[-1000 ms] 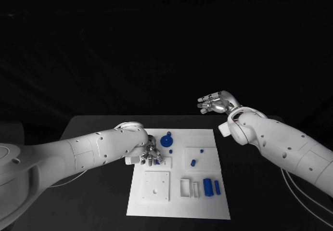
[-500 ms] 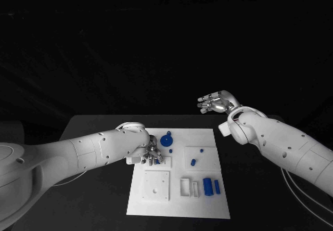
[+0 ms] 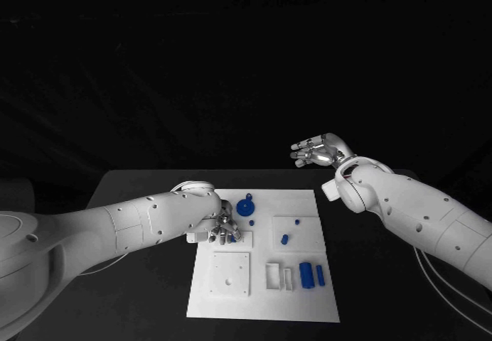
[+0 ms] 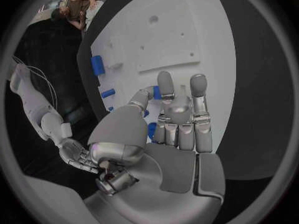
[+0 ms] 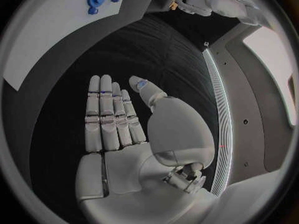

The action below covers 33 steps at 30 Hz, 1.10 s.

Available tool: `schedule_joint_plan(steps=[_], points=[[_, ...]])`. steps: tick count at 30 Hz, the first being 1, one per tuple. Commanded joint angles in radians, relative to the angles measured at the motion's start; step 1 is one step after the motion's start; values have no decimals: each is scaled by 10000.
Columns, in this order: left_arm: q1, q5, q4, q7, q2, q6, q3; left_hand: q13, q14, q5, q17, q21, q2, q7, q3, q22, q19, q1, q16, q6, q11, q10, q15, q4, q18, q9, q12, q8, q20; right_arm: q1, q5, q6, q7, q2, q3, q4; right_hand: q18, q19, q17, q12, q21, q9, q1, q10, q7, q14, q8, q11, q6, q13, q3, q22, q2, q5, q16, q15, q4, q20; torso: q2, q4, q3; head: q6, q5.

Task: Assemble the parts on the task board

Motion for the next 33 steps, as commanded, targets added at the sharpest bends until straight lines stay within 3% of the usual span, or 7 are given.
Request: schedule_joint_plan(steps=[1,2,14,21,28,32,33], points=[[-118,-7,-3,64,69,60,-70,3,1,-316,-35,-50,-164,-820,677,158,19,-75,4,840,-66,446,-80,-806,-215,49,25,-32,30,-3,17,135,-18,10,7,-4,-30,-56,-12,-33,32,-4,-66,-57,-8,-44,-3,-34,-75,-15,29,-13,2,96,-35,5,16,-26,-5,8,3,-4,-21],[-118,4,-7,63,73,57,-74,-1,-3,-759,-49,-64,-223,-842,540,151,18,-75,-11,839,-73,448,-86,-709,-225,60,19,-37,29,-3,17,144,-27,10,7,-4,-30,-57,-12,-35,39,-5,-64,-54,-3,-45,-4,-32,-84,-15,36,-18,-8,165,-34,5,10,-28,-6,7,0,-1,-26],[-158,73,-113,61,119,-84,-112,-12,-45,-998,-250,-284,-732,-873,-124,152,87,216,-218,759,-73,441,-123,517,-314,-141,-140,-43,-25,-9,17,167,-43,8,7,-11,-34,-76,-16,-35,58,-4,-101,-67,-1,-59,-2,-27,-92,-16,53,-40,-35,338,-35,10,16,-24,-4,6,-8,6,-38],[-164,68,-131,75,113,-152,-115,10,-52,-1556,-266,-327,-843,-890,-379,156,100,173,-234,804,-76,439,-127,867,-326,-147,-138,-43,-30,-19,19,169,-33,9,7,-23,-41,-118,-24,-35,34,-5,-142,-95,4,-103,-4,-17,-118,-16,45,-89,-54,364,-50,31,38,-2,-4,9,-7,3,-67],[-165,41,-138,80,90,-164,-116,29,-61,-1871,-291,-365,-993,-897,-715,163,115,294,-251,837,-75,437,-127,1128,-337,-175,-151,-44,-31,-29,21,183,-35,7,7,-24,-30,-97,-23,-33,21,-3,-122,-91,4,-118,-2,-16,-113,-15,43,-164,-78,361,-41,34,19,8,-5,3,-7,35,-112],[-166,13,-153,60,64,-236,-115,31,-113,-2799,-354,-409,-1064,-870,-1011,160,65,259,-298,843,-50,425,-101,1374,-357,-166,-201,-41,-10,-33,22,174,-35,-3,7,-31,-35,-103,-24,-35,17,-3,-126,-96,4,-125,-2,-13,-113,-16,32,-177,-81,367,-43,39,16,11,-2,3,-6,33,-110],[-166,7,-159,49,56,-253,-115,36,-132,-2811,-384,-431,-1069,-868,-1098,161,44,336,-313,822,-46,435,-89,1441,-362,-159,-231,-42,-1,-34,25,165,-33,-5,7,-31,-37,-109,-26,-35,12,-4,-129,-101,4,-134,-4,-13,-118,-16,30,-185,-79,371,-47,42,17,13,-3,6,-8,22,-129]])
